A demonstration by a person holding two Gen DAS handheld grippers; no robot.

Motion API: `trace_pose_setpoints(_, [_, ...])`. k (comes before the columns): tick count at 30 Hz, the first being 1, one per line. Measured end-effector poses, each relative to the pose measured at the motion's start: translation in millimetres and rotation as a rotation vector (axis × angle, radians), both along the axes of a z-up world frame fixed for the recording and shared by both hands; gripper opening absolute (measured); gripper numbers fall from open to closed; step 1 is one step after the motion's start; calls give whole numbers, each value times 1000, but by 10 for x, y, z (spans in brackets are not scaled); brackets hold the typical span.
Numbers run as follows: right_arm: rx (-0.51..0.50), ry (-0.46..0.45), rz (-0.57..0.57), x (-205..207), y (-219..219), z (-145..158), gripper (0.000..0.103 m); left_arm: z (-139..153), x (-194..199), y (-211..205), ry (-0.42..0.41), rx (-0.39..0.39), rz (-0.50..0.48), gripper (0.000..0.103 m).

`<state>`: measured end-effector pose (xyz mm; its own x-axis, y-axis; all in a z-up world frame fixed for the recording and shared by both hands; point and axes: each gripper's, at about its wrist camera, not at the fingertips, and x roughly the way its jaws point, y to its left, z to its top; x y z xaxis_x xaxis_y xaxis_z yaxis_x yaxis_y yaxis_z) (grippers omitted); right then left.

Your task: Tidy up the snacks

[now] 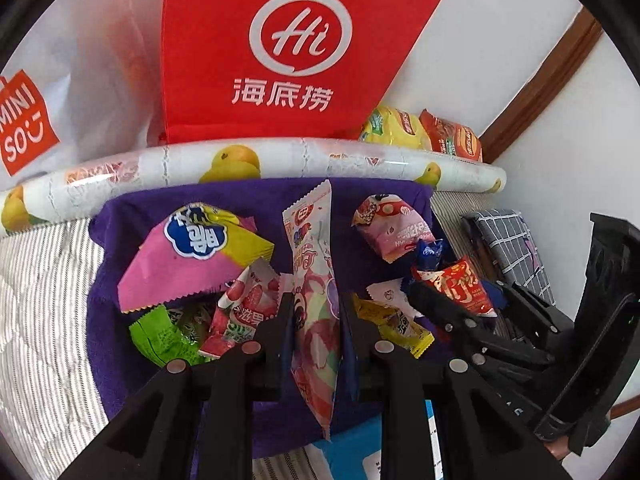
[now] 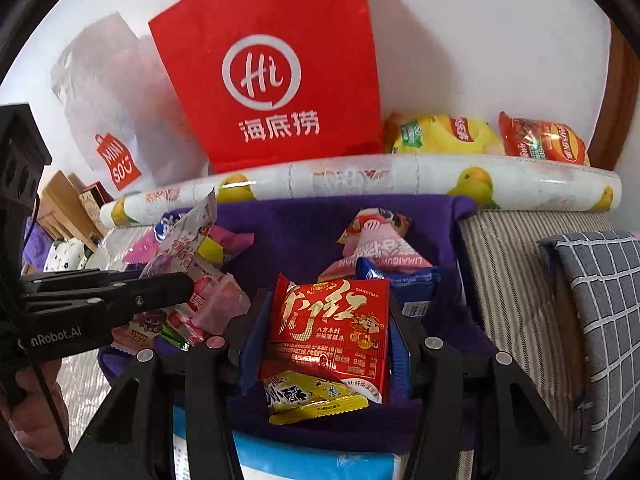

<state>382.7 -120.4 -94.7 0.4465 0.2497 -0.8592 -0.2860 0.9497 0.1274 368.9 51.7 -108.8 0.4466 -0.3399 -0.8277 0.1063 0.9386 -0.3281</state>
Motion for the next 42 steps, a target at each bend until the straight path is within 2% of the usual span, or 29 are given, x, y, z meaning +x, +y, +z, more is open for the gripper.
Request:
trace_pose_setpoints(6, [-36, 12, -5, 6, 5, -56, 56, -44, 26, 7, 22, 11, -3, 21])
trace_pose_setpoints(9, [-50, 12, -4, -5, 18, -48, 62, -44, 37, 24, 29, 21, 16, 31])
trace_pose_setpoints(12, [-64, 8, -14, -20, 29, -24, 68, -9, 26, 40, 26, 5, 10, 46])
trace_pose_setpoints(16, [-73, 11, -28, -51, 28, 44, 74, 159, -56, 55, -31, 20, 21, 62])
trace_pose_setpoints(22, [-102, -21, -48, -178, 39, 308, 80, 430, -266, 73, -105, 24, 26, 68])
trace_pose_setpoints(28, [-89, -38, -81, -439, -16, 651, 82, 618, -607, 69, -135, 41, 26, 73])
trace_pose_setpoints(37, [-128, -139, -91, -1139, -94, 1197, 82, 1044, -1403, -15, -242, 108, 44, 80])
trace_pose_setpoints(42, [-106, -175, -122, -1555, -210, 1508, 82, 1184, -1857, -84, -288, 131, 59, 86])
